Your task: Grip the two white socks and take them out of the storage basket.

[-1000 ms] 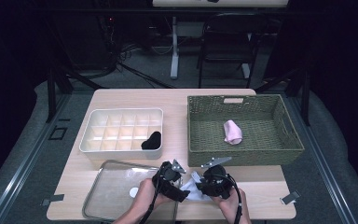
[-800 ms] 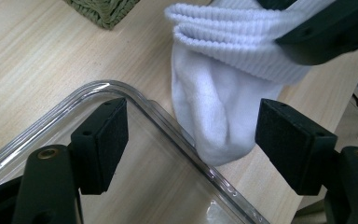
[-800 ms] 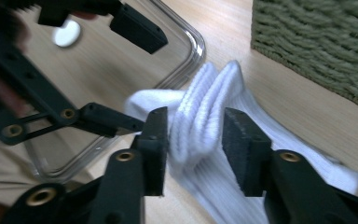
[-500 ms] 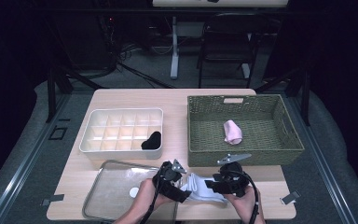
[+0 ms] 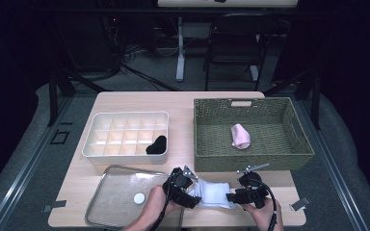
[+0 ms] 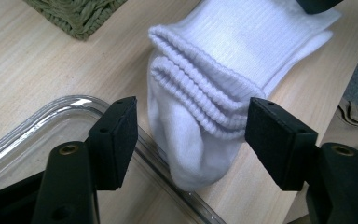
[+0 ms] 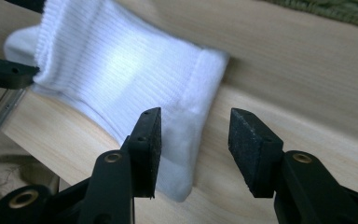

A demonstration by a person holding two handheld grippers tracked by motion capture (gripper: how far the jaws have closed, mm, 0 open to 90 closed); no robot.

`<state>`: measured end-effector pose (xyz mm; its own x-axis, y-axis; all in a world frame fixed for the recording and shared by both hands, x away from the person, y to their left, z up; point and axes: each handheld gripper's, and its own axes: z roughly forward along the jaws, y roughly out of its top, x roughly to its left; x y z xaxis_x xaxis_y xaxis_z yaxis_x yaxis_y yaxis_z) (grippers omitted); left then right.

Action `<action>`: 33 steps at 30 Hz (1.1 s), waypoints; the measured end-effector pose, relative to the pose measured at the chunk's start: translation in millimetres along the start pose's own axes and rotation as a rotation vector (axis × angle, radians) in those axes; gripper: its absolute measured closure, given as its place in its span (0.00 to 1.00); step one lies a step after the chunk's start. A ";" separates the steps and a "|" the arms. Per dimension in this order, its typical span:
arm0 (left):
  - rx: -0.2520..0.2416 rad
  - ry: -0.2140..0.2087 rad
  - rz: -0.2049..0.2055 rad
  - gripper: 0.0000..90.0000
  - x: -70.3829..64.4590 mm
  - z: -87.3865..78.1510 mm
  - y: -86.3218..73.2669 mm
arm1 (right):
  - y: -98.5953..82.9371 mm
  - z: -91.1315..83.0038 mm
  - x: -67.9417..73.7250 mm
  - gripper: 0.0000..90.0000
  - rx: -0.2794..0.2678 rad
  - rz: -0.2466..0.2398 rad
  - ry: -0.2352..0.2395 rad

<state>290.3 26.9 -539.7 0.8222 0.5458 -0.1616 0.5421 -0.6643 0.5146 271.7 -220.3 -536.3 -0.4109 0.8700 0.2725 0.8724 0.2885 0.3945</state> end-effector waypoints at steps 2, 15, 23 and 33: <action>0.002 -0.002 0.000 0.42 0.6 0.4 -0.1 | -0.1 3.3 0.8 0.62 0.020 0.006 0.004; 0.020 -0.025 -0.005 0.58 0.0 4.5 0.6 | -1.7 13.7 -1.8 0.75 0.106 -0.005 0.009; 0.037 -0.038 -0.010 0.67 4.7 3.4 0.9 | -1.9 14.1 -4.3 0.90 0.092 0.007 0.052; 0.034 -0.015 0.017 0.80 -0.2 7.6 4.3 | -0.8 -0.7 -2.9 0.91 0.040 -0.008 0.043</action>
<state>293.8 20.0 -543.9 0.8338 0.5267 -0.1655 0.5333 -0.6908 0.4883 272.1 -223.3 -536.8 -0.4282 0.8500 0.3069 0.8785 0.3119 0.3619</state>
